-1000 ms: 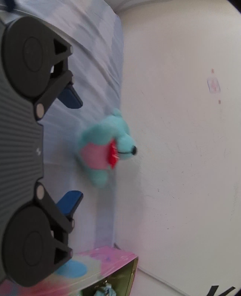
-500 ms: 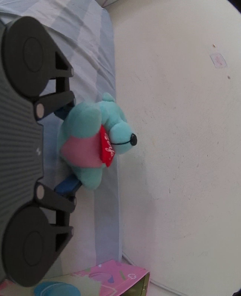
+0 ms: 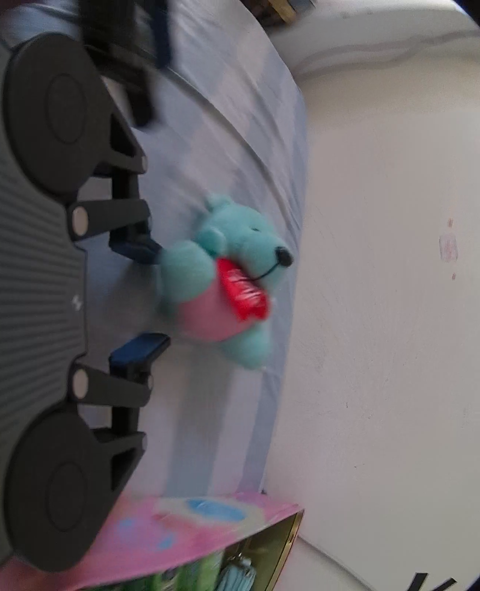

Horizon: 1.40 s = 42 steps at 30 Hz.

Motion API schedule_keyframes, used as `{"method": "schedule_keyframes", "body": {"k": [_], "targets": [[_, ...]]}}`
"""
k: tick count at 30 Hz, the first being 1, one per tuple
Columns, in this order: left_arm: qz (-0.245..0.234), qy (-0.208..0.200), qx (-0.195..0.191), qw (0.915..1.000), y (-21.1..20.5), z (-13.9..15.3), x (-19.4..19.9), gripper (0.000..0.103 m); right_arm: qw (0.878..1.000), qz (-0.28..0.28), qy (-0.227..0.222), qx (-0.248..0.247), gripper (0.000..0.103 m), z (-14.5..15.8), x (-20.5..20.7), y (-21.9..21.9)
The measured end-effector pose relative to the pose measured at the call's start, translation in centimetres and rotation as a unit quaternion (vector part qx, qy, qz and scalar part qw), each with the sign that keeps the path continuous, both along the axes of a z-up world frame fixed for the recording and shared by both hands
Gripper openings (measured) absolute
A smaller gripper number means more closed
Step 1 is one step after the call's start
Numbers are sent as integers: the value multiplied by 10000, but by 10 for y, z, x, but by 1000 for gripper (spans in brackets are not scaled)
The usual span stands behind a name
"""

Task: Organize objects
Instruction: 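Move the right gripper onto the teal teddy bear and close it, then lift the teddy bear with the right gripper toward the left tool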

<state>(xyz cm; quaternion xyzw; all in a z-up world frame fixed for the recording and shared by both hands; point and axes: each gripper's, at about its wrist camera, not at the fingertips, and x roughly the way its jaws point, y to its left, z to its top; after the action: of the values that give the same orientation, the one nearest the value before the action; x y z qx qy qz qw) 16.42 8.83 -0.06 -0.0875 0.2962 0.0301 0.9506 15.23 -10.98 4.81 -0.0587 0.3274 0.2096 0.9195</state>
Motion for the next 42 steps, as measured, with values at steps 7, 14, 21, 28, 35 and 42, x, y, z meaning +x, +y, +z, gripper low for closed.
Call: {"method": "schedule_keyframes", "body": {"k": [7,14,21,28,35,42], "targets": [[27,-273,-77,9996,3,3,-8,84,9996,291,-45,-3,52,12,-44,-20],[452,-418,-437,9971,20,6,-11,84,9970,-66,-301,708,87,31,-21,-13],[669,-491,-552,9950,26,11,-14,84,9914,-619,48,1150,95,17,53,9],[596,-427,-685,9949,28,12,-9,84,9774,-716,839,1804,67,-6,94,6],[590,-435,-659,9951,30,10,-8,84,9925,-245,428,1119,47,1,58,11],[337,-304,-813,9957,27,6,-5,84,9970,269,164,707,47,8,-31,-36]]}}
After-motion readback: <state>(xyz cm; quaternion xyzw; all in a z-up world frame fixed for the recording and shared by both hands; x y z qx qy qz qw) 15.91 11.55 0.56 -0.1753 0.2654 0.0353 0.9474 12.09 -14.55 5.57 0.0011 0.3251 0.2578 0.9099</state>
